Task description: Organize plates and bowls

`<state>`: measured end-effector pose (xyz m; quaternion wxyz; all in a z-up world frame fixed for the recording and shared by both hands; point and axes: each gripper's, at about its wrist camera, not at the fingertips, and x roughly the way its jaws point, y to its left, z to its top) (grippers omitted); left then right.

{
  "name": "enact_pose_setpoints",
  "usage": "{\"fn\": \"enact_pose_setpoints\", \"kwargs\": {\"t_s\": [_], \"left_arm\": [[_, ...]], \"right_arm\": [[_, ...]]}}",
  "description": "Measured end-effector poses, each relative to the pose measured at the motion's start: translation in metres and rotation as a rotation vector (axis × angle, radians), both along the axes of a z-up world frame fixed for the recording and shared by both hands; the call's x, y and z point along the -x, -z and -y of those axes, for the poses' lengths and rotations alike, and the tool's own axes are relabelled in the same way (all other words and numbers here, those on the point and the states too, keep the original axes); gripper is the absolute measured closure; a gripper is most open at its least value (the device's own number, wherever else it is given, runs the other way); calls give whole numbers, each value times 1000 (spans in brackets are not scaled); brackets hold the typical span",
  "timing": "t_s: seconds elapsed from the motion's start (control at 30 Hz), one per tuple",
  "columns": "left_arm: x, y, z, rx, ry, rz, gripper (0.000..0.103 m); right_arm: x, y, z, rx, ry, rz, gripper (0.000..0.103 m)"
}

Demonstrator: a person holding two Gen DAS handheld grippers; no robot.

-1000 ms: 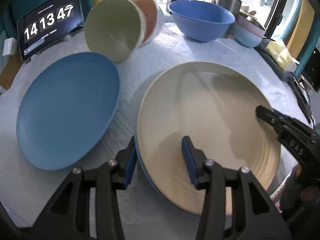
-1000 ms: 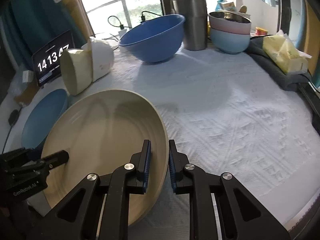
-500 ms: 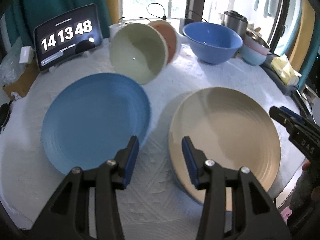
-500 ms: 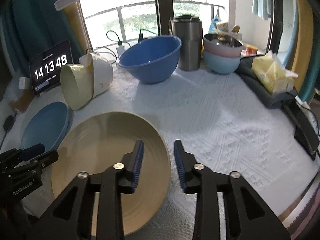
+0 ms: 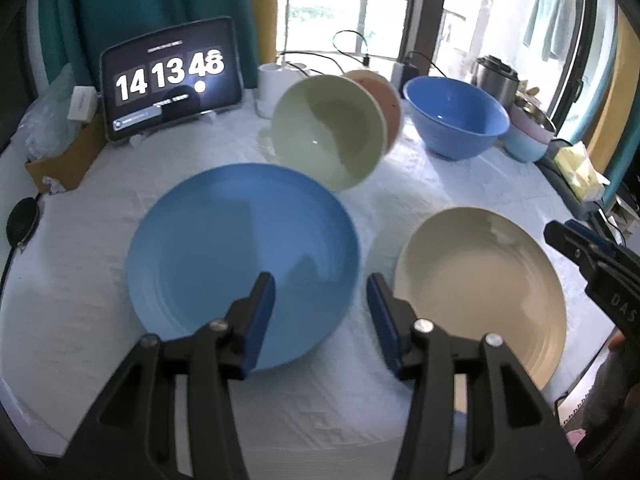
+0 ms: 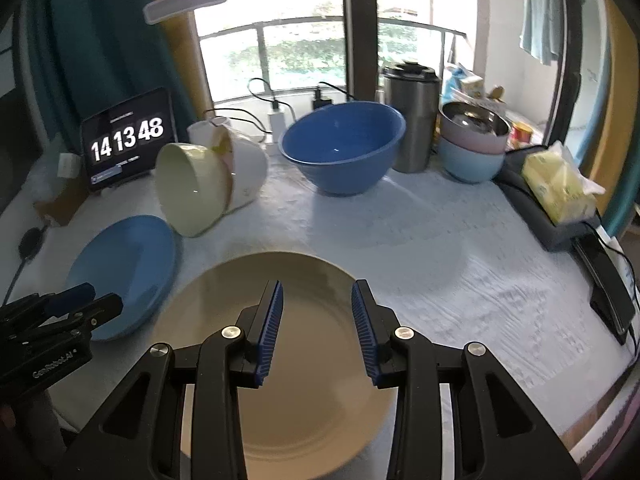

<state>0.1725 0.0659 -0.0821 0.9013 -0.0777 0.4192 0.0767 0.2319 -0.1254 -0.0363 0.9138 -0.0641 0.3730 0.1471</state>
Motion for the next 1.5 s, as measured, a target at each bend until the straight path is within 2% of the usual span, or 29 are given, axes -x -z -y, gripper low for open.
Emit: {"fn": "enact_pose_setpoints", "kwargs": {"t_s": [0.07, 0.17, 0.7, 1.17, 1.5], "left_arm": [[1, 0, -7, 5, -10, 3, 43], [3, -1, -21, 9, -32, 11, 42], [5, 12, -101, 38, -169, -9, 41], [-3, 35, -147, 66, -222, -36, 41], [-13, 49, -161, 77, -219, -57, 41]], "right_arm": [[-1, 0, -9, 2, -16, 0, 65], [-3, 1, -23, 9, -38, -4, 65], [-18, 16, -90, 36, -134, -53, 65], [-37, 39, -140, 63, -186, -126, 65], [-46, 58, -166, 74, -207, -187, 65]]}}
